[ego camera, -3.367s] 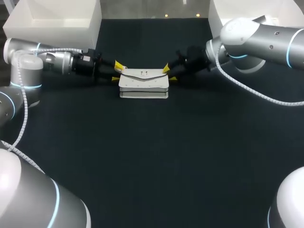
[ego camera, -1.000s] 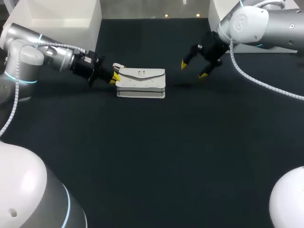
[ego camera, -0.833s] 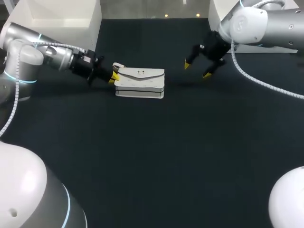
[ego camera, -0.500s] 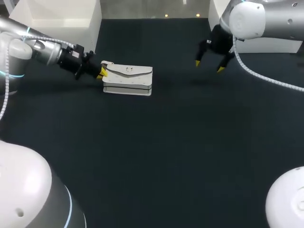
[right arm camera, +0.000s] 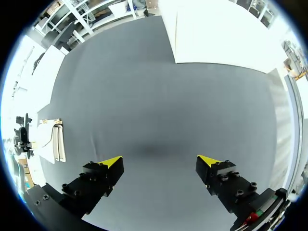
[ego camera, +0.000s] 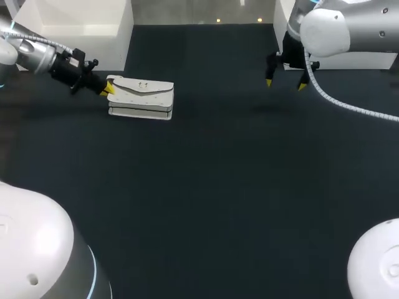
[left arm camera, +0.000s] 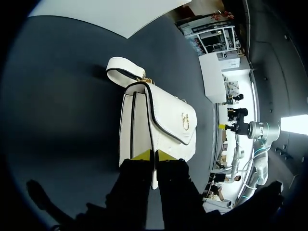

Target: Pick up the bag, open it, inspect its contents, close it, and place it on the opposite side

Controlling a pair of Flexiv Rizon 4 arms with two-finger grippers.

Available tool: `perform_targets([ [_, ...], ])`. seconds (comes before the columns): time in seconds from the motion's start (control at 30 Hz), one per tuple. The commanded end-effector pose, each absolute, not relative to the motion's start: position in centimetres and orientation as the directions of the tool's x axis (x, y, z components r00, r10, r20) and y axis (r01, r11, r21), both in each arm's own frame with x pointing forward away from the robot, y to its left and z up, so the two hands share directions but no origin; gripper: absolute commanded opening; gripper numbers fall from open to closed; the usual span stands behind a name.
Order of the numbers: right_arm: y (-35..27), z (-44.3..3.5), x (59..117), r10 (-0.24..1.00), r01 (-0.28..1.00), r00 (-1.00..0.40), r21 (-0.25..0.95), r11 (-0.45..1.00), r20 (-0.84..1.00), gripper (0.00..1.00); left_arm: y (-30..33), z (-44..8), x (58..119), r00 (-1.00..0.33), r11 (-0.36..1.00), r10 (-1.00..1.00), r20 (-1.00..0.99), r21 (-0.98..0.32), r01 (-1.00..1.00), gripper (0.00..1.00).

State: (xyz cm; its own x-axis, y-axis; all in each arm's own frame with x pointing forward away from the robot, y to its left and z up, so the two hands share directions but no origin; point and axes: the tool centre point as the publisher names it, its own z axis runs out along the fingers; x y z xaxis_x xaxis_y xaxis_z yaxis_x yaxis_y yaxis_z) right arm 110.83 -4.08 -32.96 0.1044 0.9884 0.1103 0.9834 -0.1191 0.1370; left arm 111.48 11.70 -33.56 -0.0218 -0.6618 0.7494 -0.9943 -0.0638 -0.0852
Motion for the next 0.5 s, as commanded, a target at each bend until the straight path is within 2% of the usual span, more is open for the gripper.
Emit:
perform_targets([
  [0.03,-4.0,-32.8,110.7,0.989,0.983,0.106,0.139,-0.121,0.106,1.0,14.3,-33.2,111.4,-0.036,-0.045,-0.642,0.766,-0.085,-0.995,0.0],
  [0.23,-4.0,-32.8,110.7,0.989,0.983,0.106,0.139,-0.121,0.106,1.0,17.5,-33.6,111.8,-0.074,-0.001,-0.63,0.773,-0.096,-0.995,0.0],
  [0.5,-4.0,-32.8,110.7,0.989,0.983,0.106,0.139,-0.121,0.106,1.0,21.4,-34.5,113.6,-0.07,-0.022,-0.628,0.775,-0.107,-0.994,0.0],
])
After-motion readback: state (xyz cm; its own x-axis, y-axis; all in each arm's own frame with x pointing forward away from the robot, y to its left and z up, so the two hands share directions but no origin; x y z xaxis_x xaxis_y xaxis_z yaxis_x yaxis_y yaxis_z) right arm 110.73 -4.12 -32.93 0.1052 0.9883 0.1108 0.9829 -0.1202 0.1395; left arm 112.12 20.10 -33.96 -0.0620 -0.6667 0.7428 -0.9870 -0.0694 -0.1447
